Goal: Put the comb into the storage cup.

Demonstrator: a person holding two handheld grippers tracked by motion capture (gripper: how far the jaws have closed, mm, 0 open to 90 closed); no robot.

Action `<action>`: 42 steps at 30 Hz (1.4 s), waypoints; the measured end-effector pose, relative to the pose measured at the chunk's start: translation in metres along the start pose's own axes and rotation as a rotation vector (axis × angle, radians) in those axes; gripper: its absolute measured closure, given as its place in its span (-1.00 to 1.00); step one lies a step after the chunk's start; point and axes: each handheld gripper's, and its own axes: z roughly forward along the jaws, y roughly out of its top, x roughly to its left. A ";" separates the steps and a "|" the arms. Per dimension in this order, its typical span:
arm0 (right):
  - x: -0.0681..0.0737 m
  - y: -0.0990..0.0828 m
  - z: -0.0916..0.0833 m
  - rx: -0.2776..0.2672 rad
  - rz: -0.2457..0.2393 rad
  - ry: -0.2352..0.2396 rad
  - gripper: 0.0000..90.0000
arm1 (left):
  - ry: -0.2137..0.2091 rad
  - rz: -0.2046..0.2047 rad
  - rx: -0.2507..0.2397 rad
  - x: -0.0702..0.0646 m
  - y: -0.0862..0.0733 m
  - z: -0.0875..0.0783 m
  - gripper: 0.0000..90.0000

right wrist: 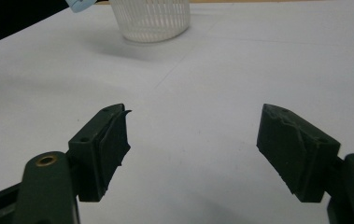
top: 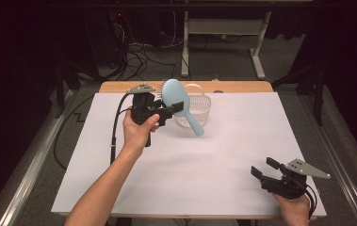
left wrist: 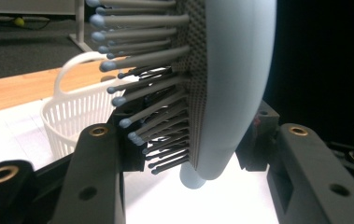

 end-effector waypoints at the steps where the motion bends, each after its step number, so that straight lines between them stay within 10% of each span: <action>1: 0.000 0.000 0.000 0.000 0.000 0.000 -0.44 | 0.000 -0.003 -0.005 0.001 0.001 0.000 0.19; 42: 0.000 0.000 -0.001 -0.006 -0.001 -0.003 -0.44 | 0.091 -0.012 -0.024 0.013 0.035 0.027 0.18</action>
